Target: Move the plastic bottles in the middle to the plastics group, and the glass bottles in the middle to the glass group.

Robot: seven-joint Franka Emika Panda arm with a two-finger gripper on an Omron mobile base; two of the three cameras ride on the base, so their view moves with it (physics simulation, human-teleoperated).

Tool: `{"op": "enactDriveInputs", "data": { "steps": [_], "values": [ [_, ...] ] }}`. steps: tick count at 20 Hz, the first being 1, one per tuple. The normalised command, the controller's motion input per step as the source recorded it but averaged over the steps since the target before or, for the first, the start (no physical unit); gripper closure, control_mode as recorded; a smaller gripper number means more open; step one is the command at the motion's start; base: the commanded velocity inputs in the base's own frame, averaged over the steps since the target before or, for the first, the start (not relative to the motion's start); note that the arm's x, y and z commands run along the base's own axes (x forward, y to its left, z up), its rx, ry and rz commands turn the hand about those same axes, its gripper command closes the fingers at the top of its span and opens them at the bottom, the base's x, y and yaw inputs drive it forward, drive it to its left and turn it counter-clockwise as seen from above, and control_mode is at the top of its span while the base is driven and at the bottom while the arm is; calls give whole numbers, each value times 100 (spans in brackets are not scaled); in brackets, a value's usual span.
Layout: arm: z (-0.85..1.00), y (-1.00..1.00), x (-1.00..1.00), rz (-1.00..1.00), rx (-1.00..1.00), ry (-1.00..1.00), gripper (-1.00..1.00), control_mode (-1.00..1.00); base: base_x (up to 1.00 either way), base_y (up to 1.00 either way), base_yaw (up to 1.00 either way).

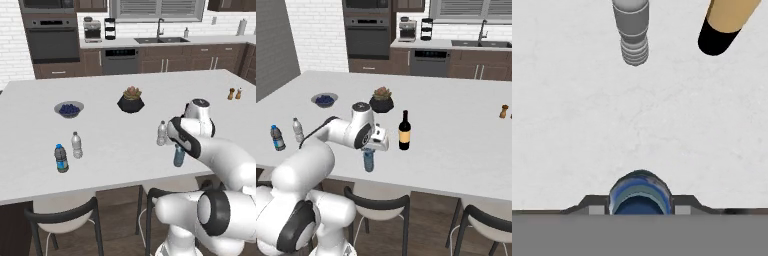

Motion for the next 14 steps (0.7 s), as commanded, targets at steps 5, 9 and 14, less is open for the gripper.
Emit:
{"op": "enactDriveInputs", "data": {
  "steps": [5, 9, 14],
  "values": [
    [19, 100, 0, 19, 0, -3, 100, -100, 0, 0, 0],
    [19, 100, 11, 26, 0, -4, 100, -100, 0, 0, 0],
    [12, 100, 26, 32, 0, -3, 100, -100, 0, 0, 0]
  ]
}}
